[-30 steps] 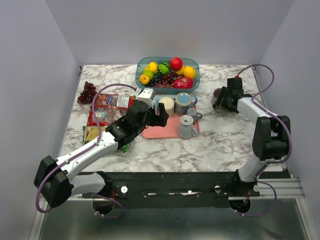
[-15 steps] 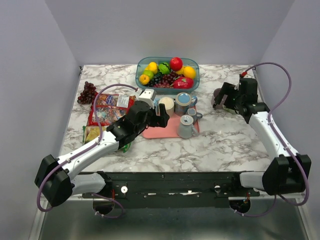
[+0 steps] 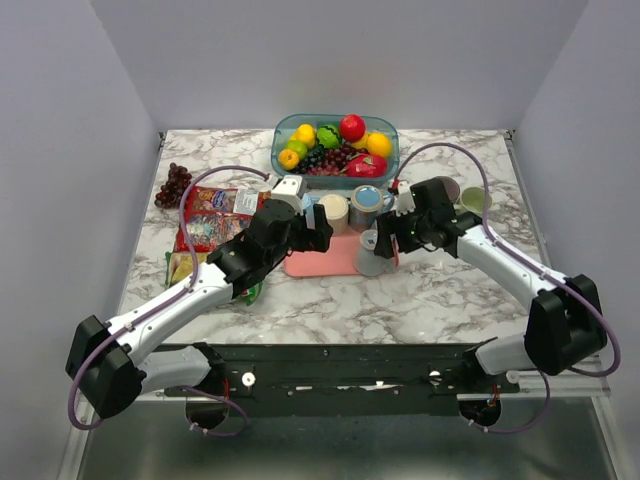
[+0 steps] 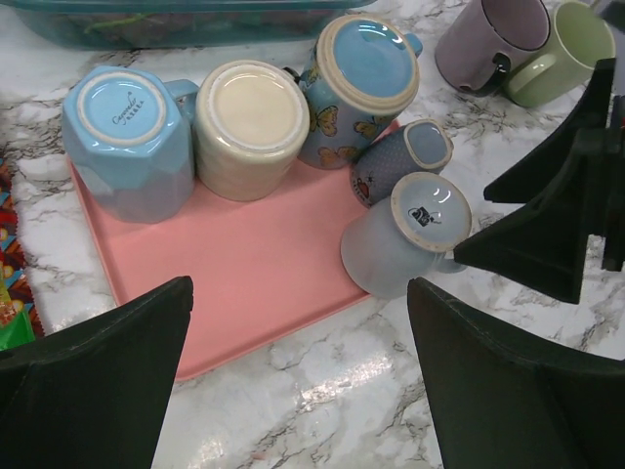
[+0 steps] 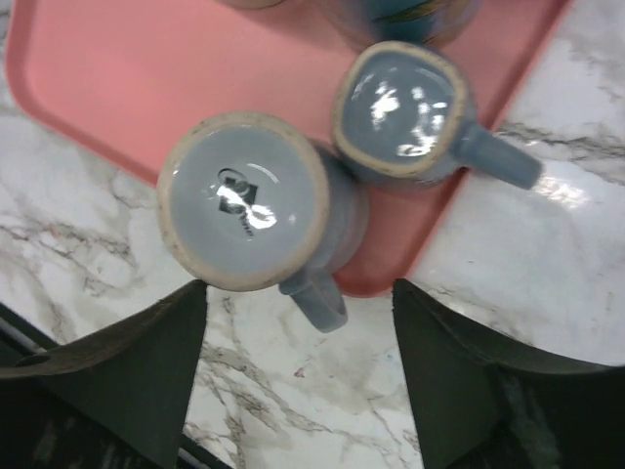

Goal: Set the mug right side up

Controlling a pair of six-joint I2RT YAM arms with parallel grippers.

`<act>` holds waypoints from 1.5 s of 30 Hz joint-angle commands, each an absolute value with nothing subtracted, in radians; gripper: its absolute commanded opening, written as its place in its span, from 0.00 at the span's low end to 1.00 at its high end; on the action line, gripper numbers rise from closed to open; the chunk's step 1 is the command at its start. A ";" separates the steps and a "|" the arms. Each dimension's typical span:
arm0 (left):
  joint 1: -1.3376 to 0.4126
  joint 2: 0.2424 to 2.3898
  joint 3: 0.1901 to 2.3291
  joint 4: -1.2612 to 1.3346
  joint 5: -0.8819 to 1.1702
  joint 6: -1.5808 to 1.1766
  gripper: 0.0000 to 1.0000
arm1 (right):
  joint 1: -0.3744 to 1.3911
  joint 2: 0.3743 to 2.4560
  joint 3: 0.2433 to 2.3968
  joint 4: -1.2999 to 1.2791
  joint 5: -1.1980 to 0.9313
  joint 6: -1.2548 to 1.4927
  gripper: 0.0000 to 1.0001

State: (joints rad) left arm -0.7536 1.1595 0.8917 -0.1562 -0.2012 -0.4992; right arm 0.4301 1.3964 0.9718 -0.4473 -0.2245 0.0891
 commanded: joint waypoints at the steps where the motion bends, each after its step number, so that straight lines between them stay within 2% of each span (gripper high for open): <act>1: -0.742 1.118 0.914 -0.158 -0.244 -0.479 0.99 | 0.466 1.500 1.009 -0.543 -0.232 0.009 0.76; 6: -0.727 1.121 0.928 -0.166 -0.238 -0.466 0.99 | 0.511 1.560 1.046 -0.551 -0.218 -0.021 0.63; 15: -0.712 1.127 0.927 -0.166 -0.222 -0.472 0.99 | 0.549 1.568 1.052 -0.526 -0.161 -0.029 0.49; 21: -0.706 1.134 0.928 -0.163 -0.212 -0.476 0.99 | 0.595 1.557 1.045 -0.497 -0.080 -0.055 0.49; 23: -0.703 1.135 0.925 -0.163 -0.210 -0.477 0.99 | 0.597 1.566 1.045 -0.492 -0.072 -0.057 0.45; 27: -0.701 1.131 0.919 -0.163 -0.210 -0.480 0.99 | 0.604 1.577 1.049 -0.489 -0.063 -0.055 0.15; 28: -0.700 1.129 0.917 -0.164 -0.210 -0.480 0.99 | 0.603 1.575 1.049 -0.489 -0.048 -0.049 0.02; 33: -0.698 1.118 0.911 -0.166 -0.210 -0.485 0.99 | 0.606 1.508 1.022 -0.446 -0.038 -0.026 0.01; 45: -0.696 1.031 0.868 -0.156 -0.161 -0.509 0.99 | 0.606 1.278 1.022 -0.359 -0.348 0.100 0.01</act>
